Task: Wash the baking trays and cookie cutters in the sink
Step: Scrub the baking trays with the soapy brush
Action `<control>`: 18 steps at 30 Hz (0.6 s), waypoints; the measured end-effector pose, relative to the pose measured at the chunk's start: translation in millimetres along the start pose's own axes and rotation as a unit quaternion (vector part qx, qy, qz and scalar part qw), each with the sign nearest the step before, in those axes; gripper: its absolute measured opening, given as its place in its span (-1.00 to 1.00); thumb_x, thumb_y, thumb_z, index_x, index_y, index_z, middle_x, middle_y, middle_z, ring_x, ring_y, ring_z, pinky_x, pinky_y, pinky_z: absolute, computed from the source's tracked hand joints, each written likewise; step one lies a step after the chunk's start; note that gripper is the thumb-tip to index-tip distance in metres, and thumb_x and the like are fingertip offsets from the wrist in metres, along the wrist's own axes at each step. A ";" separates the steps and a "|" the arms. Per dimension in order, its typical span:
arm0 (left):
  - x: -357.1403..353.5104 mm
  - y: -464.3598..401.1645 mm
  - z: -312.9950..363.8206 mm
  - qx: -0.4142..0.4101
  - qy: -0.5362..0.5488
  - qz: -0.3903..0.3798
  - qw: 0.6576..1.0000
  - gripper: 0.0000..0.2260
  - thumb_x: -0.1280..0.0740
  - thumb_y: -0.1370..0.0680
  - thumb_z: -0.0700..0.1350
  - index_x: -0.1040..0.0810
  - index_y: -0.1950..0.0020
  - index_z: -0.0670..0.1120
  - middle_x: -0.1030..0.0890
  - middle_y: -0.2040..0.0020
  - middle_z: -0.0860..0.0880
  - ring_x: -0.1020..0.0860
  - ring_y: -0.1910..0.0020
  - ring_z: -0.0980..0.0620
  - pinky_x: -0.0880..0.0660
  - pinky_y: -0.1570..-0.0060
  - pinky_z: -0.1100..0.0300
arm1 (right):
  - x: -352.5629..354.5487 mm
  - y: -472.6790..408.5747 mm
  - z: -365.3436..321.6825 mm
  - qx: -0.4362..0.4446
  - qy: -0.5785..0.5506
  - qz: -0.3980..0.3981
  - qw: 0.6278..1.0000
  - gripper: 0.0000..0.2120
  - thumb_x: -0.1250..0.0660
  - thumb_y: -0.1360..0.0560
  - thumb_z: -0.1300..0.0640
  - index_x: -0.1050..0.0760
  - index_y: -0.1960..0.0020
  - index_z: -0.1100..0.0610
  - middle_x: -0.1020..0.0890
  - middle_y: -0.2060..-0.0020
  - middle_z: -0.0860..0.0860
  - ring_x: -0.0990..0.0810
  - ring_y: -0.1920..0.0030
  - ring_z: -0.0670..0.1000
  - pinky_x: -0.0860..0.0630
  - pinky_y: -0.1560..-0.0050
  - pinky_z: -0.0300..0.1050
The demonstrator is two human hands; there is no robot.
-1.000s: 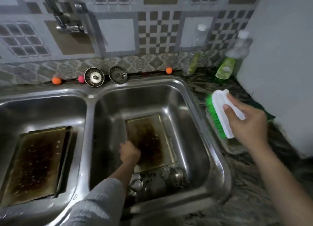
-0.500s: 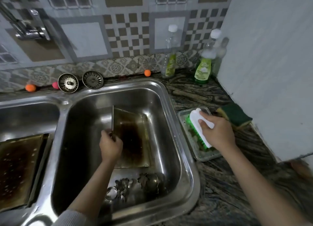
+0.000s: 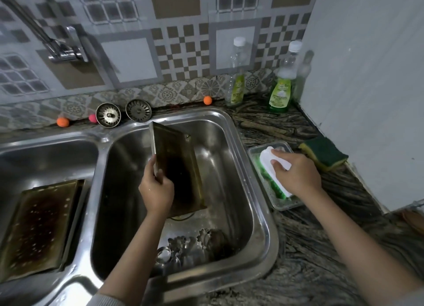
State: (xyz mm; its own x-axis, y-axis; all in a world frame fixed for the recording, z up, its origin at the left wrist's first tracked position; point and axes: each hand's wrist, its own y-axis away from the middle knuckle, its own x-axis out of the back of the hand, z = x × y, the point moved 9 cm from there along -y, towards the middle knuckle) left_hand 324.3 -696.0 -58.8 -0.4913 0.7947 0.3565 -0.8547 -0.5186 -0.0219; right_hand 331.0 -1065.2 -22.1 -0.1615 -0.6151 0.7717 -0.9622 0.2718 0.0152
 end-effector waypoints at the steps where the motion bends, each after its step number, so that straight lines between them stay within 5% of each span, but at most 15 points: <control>1: 4.5 0.5 -1.1 0.013 0.016 -0.004 1.000 -0.48 -0.18 -0.53 -0.40 -0.41 -0.40 0.07 -0.56 -0.02 -0.01 -0.58 -0.05 -0.04 -0.57 -0.09 0.01 | 3.5 -0.3 -5.1 0.000 -0.016 0.003 1.000 -0.69 -0.31 -0.53 0.00 -0.52 -0.27 -0.09 -0.56 -0.26 -0.07 -0.52 -0.25 0.04 -0.54 -0.10 -0.06; 6: 26.1 0.4 5.8 0.002 0.037 -0.030 0.999 -0.39 -0.15 -0.50 -0.46 -0.39 -0.42 0.08 -0.54 -0.17 -0.10 -0.54 -0.13 -0.11 -0.52 -0.18 -0.11 | 24.4 15.4 -71.3 0.073 -0.122 0.060 0.988 -0.69 -0.34 -0.52 0.05 -0.54 -0.26 -0.05 -0.57 -0.22 -0.10 -0.51 -0.23 -0.09 -0.37 -0.11 -0.33; 9: 40.9 4.6 13.1 -0.009 0.048 -0.029 0.998 -0.46 -0.13 -0.53 -0.42 -0.39 -0.43 0.03 -0.54 -0.14 0.05 -0.53 -0.10 0.00 -0.49 -0.22 -0.08 | 6.1 39.8 -128.5 0.140 -0.189 0.042 0.971 -0.71 -0.34 -0.52 0.06 -0.54 -0.23 -0.09 -0.57 -0.12 -0.21 -0.52 -0.10 -0.26 -0.38 0.01 -0.51; 13: 58.1 18.4 32.7 -0.054 0.069 -0.022 0.996 -0.52 -0.13 -0.56 -0.37 -0.40 -0.40 0.03 -0.53 -0.07 0.15 -0.50 0.03 0.18 -0.46 -0.16 0.16 | -53.3 67.2 -186.4 0.213 -0.167 -0.011 0.963 -0.71 -0.33 -0.51 0.00 -0.53 -0.22 -0.18 -0.63 -0.04 -0.22 -0.59 0.13 -0.20 -0.42 0.22 -0.50; 16: 68.2 31.5 43.3 -0.091 0.111 -0.033 0.989 -0.56 -0.13 -0.59 -0.37 -0.43 -0.38 0.00 -0.50 -0.27 0.12 -0.45 -0.21 0.34 -0.34 -0.22 0.47 | -74.7 57.4 -199.0 0.217 -0.150 0.026 0.964 -0.70 -0.32 -0.53 0.05 -0.54 -0.25 -0.08 -0.68 0.00 -0.04 -0.59 0.34 -0.07 -0.40 0.38 -0.43; 18: 71.6 38.0 43.9 -0.104 0.135 -0.049 0.984 -0.56 -0.13 -0.59 -0.38 -0.44 -0.36 0.01 -0.49 -0.29 0.18 -0.40 -0.29 0.36 -0.31 -0.25 0.48 | -69.9 40.2 -198.2 0.178 -0.172 0.082 0.965 -0.70 -0.31 -0.54 0.07 -0.54 -0.27 -0.03 -0.69 -0.01 0.05 -0.63 0.25 0.00 -0.54 0.26 -0.20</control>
State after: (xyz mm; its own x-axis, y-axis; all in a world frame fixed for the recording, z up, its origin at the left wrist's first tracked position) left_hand 263.9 -672.7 7.0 -0.4071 0.9073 0.1052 -0.9023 -0.3816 -0.2008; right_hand 347.0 -864.6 50.5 -0.3230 -0.8116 0.4867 -0.9217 0.1531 -0.3565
